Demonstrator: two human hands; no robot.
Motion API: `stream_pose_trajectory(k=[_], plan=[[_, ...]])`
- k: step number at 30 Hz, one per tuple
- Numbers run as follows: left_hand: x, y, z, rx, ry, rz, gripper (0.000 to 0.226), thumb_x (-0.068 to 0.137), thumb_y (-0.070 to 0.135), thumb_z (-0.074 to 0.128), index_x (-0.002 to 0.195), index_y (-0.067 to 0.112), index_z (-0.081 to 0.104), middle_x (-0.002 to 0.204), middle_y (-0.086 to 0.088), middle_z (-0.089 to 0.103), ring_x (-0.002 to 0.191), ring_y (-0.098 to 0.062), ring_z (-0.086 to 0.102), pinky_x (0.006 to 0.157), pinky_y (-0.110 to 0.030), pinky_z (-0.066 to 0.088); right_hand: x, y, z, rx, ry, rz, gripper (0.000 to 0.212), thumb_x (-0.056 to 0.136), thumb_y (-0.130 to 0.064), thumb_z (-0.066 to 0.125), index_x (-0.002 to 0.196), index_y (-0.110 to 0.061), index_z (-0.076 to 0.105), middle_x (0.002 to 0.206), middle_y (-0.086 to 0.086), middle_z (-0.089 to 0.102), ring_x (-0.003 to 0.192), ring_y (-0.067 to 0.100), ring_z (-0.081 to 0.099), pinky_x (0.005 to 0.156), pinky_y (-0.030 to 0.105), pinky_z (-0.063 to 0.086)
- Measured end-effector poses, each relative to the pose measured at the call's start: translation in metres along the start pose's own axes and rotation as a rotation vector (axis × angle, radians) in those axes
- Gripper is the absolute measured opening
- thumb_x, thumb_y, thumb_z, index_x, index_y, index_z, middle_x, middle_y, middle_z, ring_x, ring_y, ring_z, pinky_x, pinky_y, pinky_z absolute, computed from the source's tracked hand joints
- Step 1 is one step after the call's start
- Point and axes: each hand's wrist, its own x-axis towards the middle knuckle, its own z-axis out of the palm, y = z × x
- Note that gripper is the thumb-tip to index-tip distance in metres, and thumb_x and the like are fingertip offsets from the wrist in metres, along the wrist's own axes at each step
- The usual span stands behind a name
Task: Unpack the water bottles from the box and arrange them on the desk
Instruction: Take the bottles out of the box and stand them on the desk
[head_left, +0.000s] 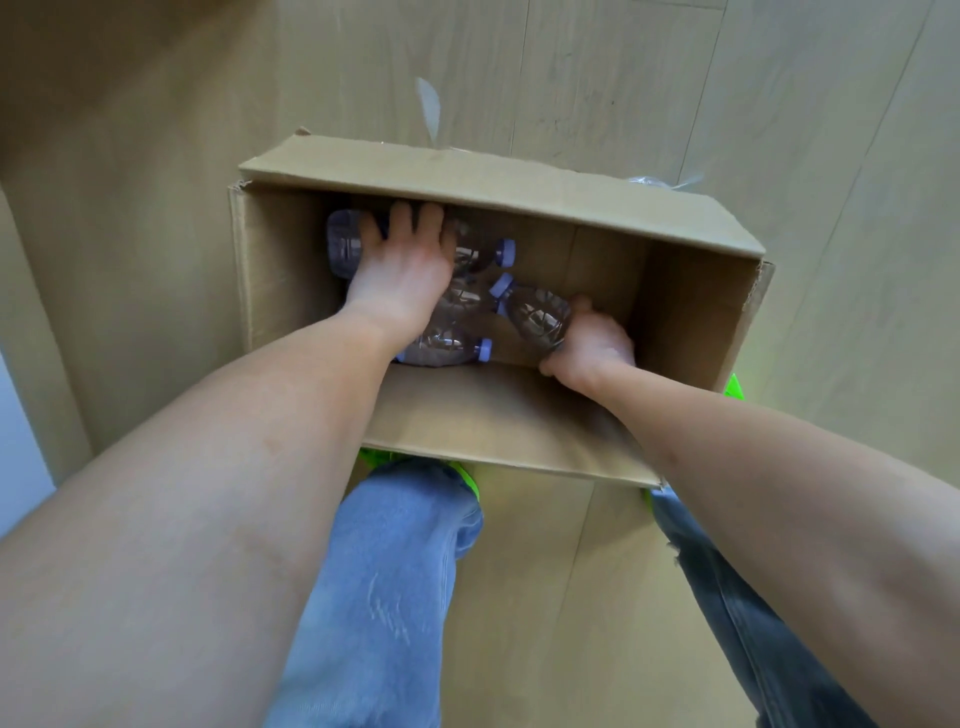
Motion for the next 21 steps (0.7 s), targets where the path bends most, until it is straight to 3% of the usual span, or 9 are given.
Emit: stream_pose_trajectory(k=[7,14,18,21], plan=[[-0.015,-0.009,-0.005,-0.14,-0.036,-0.029,0.076,0.065,-0.004,0.068,0.131,0.016,0.037,0.11,-0.019,0.057,0.101,-0.042,0.052,0.092,-0.06,0.037,-0.014,0.0,-0.007,-0.023,0.023,-0.019,0.073,0.054,-0.03,0.086,0.114,-0.021,0.045,0.103,0.009,0.065,0.097,0.035,0.064,0.079,0.038,0.053],[-0.057,-0.018,-0.049,-0.308,-0.042,-0.147,0.068,0.064,-0.002,0.071,0.118,0.016,0.035,0.104,-0.012,0.054,0.096,-0.036,0.052,0.08,-0.051,0.042,-0.066,-0.009,-0.035,0.088,0.027,-0.052,0.069,0.054,-0.027,0.083,0.103,-0.018,0.037,0.1,0.01,0.059,0.094,0.035,0.06,0.082,0.046,0.053],[-0.095,-0.026,-0.102,-0.438,-0.022,-0.203,0.067,0.064,0.004,0.073,0.117,0.016,0.033,0.1,-0.01,0.049,0.093,-0.032,0.047,0.072,-0.046,0.042,-0.117,-0.014,-0.071,0.153,0.045,-0.072,0.066,0.055,-0.025,0.083,0.099,-0.015,0.035,0.096,0.007,0.055,0.088,0.03,0.056,0.073,0.039,0.051],[-0.124,-0.032,-0.152,-0.523,-0.016,-0.243,0.07,0.066,0.008,0.073,0.122,0.019,0.034,0.102,-0.008,0.046,0.094,-0.03,0.046,0.066,-0.041,0.041,-0.161,-0.019,-0.105,0.215,0.074,-0.089,0.065,0.056,-0.022,0.084,0.098,-0.014,0.035,0.097,0.005,0.054,0.084,0.027,0.053,0.064,0.032,0.041]])
